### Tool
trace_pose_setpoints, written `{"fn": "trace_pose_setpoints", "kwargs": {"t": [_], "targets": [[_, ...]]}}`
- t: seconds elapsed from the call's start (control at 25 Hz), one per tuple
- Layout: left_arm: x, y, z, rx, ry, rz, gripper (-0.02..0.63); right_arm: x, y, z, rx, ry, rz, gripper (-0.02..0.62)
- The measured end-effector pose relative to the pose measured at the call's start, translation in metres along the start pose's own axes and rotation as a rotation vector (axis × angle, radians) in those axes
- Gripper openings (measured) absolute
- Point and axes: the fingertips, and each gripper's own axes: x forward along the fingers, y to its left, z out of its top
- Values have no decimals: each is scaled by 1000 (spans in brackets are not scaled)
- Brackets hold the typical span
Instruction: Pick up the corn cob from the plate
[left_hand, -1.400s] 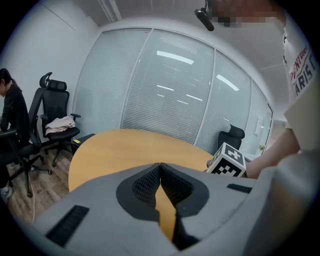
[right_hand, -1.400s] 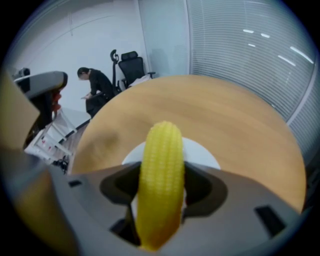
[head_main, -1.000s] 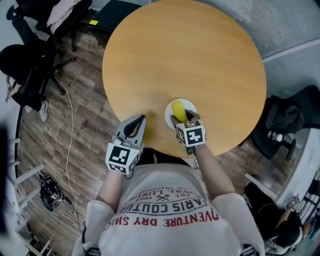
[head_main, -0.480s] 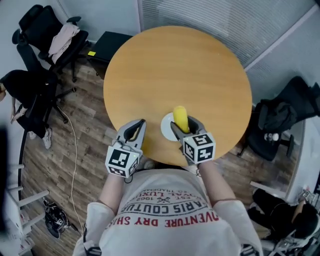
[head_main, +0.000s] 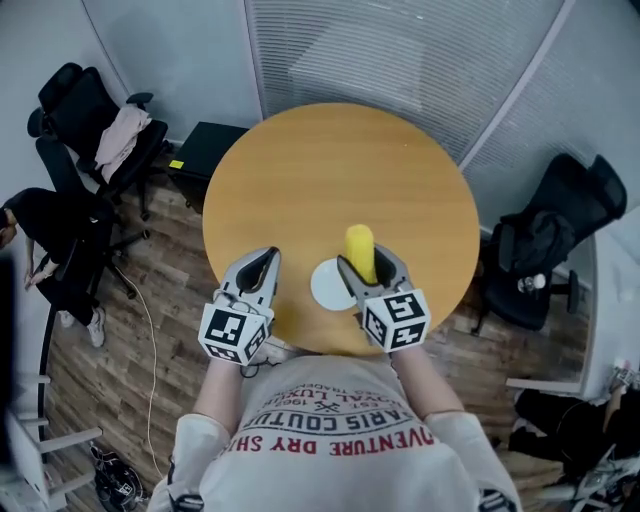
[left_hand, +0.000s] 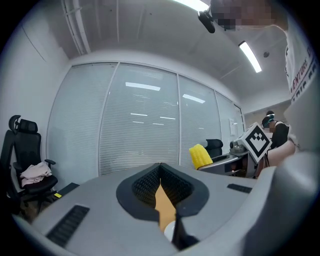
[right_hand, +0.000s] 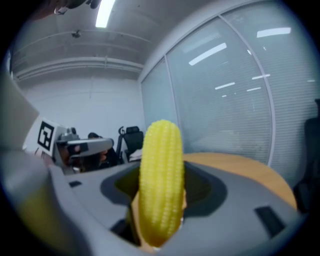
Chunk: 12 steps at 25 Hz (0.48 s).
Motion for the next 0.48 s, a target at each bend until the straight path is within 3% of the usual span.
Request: {"fn": "trace_pose_setpoints", "kwargs": {"t": [0.2, 0.48], "targets": [[4, -7, 18, 21, -26, -18, 35, -13, 0, 16, -4, -64, 12, 267], [6, -8, 18, 18, -23, -27, 35, -16, 0, 15, -9, -68, 1, 267]]}}
